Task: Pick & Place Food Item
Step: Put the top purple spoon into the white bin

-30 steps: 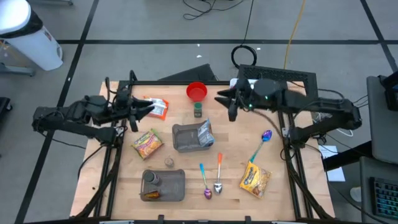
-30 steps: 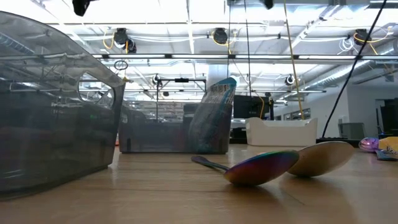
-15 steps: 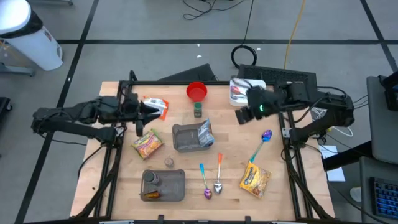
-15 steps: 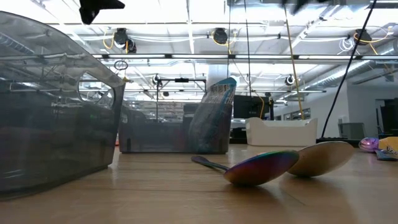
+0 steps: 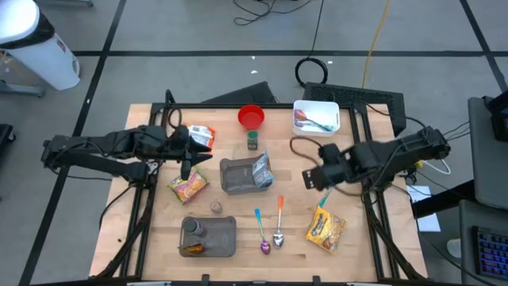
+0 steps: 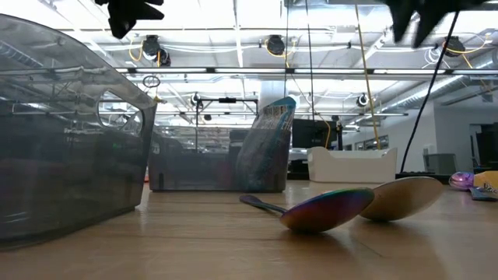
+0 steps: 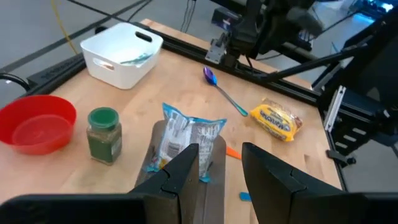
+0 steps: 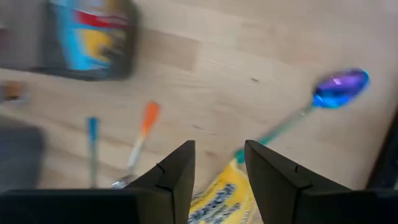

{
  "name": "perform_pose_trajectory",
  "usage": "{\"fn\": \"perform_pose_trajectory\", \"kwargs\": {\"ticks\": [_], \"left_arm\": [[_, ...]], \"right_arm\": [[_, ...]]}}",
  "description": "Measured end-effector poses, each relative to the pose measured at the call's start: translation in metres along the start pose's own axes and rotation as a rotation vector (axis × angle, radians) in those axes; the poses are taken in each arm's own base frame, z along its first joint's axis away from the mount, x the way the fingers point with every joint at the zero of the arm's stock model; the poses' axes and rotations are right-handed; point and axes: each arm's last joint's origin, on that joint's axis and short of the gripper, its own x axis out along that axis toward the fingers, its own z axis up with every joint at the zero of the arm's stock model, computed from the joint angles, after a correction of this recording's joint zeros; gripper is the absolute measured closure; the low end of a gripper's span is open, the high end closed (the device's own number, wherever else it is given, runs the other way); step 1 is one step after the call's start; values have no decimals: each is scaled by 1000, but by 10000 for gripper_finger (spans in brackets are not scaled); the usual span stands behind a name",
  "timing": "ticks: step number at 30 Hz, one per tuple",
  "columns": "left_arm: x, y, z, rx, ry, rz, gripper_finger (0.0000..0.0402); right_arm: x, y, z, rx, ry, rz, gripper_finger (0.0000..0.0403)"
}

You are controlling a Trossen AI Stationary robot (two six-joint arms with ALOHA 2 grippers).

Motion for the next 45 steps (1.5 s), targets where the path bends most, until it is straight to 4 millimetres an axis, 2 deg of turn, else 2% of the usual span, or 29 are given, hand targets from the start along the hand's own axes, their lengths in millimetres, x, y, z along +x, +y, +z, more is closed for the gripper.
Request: {"fn": "perform_pose_trajectory", "kwargs": {"ticks": [4, 9, 14, 19, 24, 33, 45], "left_arm": [[1, -1, 0, 1, 14, -33, 273], [1, -2, -1, 0, 25, -51, 273], [1, -3, -2, -33, 45, -98, 273], [1, -7, -3, -68, 84, -186, 273], [-1, -15, -7, -110, 119, -240, 273], [-4, -31, -12, -128, 159, -324, 273], [-6, -36, -14, -28, 154, -361, 273]], "right_arm": [[25, -13, -17, 62, 32, -101, 239], [49, -31, -30, 176, 111, -168, 176], [71, -43, -39, 297, 174, -116, 129], [99, -48, -44, 391, 142, 5, 110], [125, -60, -51, 512, 152, -20, 109], [129, -59, -55, 543, 208, -8, 122], [138, -67, -40, 590, 120, -134, 126]]}}
